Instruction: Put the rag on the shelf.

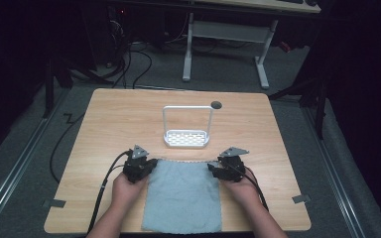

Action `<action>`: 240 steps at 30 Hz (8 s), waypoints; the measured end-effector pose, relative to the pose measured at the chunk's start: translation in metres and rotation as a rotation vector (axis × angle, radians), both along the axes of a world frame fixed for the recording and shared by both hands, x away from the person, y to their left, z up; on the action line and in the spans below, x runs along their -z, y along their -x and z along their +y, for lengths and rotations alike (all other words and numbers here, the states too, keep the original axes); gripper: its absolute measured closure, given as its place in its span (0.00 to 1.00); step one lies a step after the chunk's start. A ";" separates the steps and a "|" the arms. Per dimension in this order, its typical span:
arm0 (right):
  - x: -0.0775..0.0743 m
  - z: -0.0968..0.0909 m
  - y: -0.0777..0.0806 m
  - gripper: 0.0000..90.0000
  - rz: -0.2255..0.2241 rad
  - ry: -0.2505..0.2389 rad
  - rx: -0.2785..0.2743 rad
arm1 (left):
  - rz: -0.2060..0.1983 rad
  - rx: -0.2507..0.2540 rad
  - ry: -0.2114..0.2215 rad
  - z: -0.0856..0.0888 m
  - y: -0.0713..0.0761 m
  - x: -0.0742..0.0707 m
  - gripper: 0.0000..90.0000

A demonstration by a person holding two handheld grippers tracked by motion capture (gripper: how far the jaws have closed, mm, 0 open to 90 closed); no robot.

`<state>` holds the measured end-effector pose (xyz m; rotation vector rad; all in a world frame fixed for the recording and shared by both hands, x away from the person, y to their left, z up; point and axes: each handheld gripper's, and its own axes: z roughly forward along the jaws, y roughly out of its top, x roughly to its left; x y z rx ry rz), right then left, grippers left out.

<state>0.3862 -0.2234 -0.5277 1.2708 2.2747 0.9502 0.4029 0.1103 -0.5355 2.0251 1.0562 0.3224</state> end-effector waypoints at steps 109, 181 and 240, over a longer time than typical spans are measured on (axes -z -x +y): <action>-0.187 -0.014 -0.039 0.99 -0.600 -0.310 0.051 | -0.597 -0.071 0.227 -0.002 -0.051 -0.183 1.00; -0.079 -0.018 -0.115 0.83 -0.275 -0.191 0.097 | -0.190 -0.080 0.174 0.011 -0.113 -0.066 0.78; -0.085 -0.042 0.048 0.47 -0.321 -0.065 0.004 | -0.150 -0.064 0.135 0.036 0.053 -0.051 0.49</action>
